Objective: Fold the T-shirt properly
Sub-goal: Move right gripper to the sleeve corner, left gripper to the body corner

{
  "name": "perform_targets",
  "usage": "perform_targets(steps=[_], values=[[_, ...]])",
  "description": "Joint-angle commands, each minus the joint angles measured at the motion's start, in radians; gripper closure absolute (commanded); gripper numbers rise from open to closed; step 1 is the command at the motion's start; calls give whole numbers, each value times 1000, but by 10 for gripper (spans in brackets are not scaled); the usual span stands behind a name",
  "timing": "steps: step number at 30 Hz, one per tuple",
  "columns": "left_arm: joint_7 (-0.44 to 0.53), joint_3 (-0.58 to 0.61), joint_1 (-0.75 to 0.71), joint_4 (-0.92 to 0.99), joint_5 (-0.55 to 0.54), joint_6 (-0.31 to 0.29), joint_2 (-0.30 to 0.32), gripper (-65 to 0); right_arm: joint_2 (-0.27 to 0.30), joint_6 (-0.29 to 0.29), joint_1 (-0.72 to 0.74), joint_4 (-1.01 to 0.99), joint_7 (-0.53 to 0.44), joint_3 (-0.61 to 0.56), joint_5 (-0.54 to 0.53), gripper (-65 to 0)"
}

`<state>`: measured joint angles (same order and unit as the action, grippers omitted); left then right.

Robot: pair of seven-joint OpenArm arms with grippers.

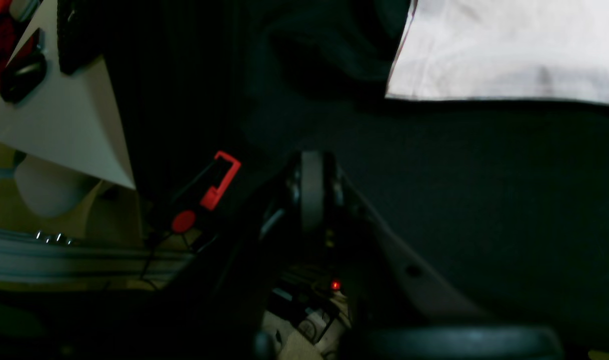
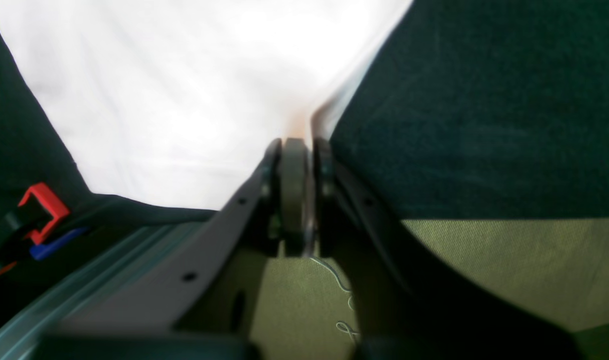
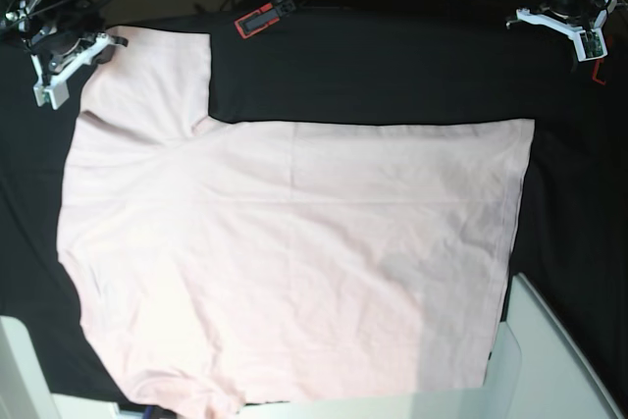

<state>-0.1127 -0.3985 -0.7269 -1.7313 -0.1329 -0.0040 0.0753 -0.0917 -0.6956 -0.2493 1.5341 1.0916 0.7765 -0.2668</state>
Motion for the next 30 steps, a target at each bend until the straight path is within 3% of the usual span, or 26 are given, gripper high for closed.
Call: perform_targets(steps=[1,4,9,12,15,19,22,30], values=[[18,-6,-4,-11,-1,8,5,0,11,-3,6,13,-6,1,-12,-6],[18,-6,7,-8,-3,8,2,-62,13,-3,6,13,-6,1,-12,-3],[17,-4,39,32,-3,8,-7,-297,10,-3,5,13,-6,1,-10,-3],[17,-4,65,58,-3,6,-12,-368,10,-3,5,13,-6,1,-9,-3],[17,-6,106,87,-38,2,-13,-375,8,-3,5,13,-6,1,-9,-3],[17,-14,160,139,-201,-70,10,-375,10,-3,1,13,-9,1,-9,-3],[17,-3,198,205,-277,-92,37,-375,11,-3,0,13,-9,1,-9,-3],[17,-12,310,408,-293,-92,34,-373,14,-3,-9,13,-11,1,-9,-3]])
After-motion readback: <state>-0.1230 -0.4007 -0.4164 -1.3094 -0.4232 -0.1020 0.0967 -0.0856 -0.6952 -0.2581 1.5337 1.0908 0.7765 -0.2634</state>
